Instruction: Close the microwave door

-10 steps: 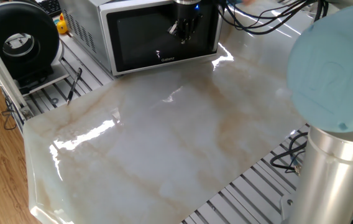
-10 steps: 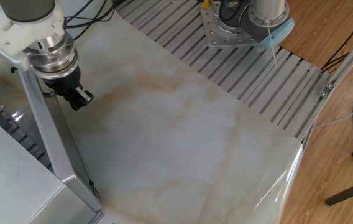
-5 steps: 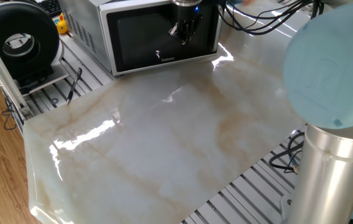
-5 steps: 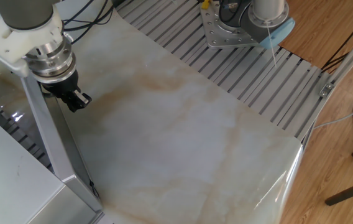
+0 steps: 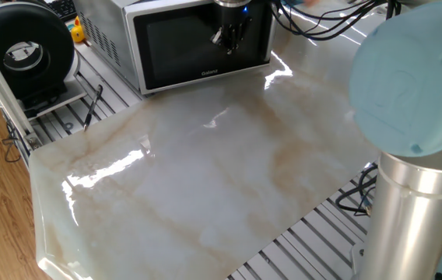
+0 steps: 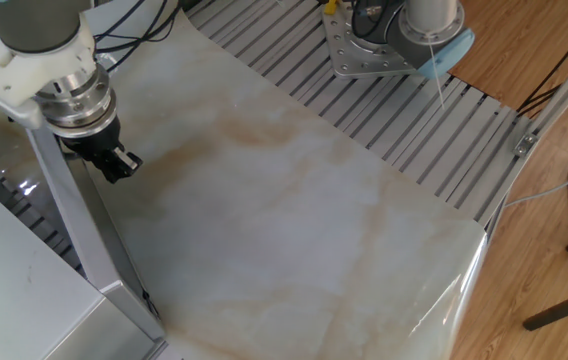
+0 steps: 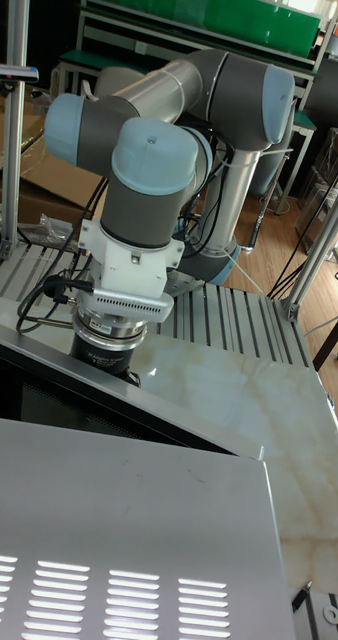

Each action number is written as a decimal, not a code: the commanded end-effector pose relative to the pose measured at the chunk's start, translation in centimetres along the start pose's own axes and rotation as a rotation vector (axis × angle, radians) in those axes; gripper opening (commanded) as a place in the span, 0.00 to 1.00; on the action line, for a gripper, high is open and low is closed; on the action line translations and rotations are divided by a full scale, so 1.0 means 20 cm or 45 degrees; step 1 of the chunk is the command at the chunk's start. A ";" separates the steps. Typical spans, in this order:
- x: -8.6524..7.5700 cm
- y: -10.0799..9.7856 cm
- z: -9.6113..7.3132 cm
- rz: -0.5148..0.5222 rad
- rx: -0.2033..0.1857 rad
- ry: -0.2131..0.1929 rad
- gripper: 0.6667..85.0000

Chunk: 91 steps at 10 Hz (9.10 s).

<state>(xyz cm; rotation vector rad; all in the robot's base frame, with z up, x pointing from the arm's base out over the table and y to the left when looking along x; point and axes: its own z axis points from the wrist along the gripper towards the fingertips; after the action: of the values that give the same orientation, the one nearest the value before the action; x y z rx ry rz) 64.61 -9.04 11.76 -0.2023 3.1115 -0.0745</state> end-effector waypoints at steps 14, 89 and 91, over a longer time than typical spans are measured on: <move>-0.19 -0.04 0.01 -0.040 -0.069 -0.024 0.01; 0.18 0.38 -0.27 -0.170 0.018 -0.057 0.01; 0.18 0.39 -0.29 -0.163 0.014 -0.056 0.01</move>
<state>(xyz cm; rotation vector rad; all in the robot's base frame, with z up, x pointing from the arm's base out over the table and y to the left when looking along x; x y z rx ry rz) 59.93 -1.58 16.96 -0.4002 3.0578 -0.1073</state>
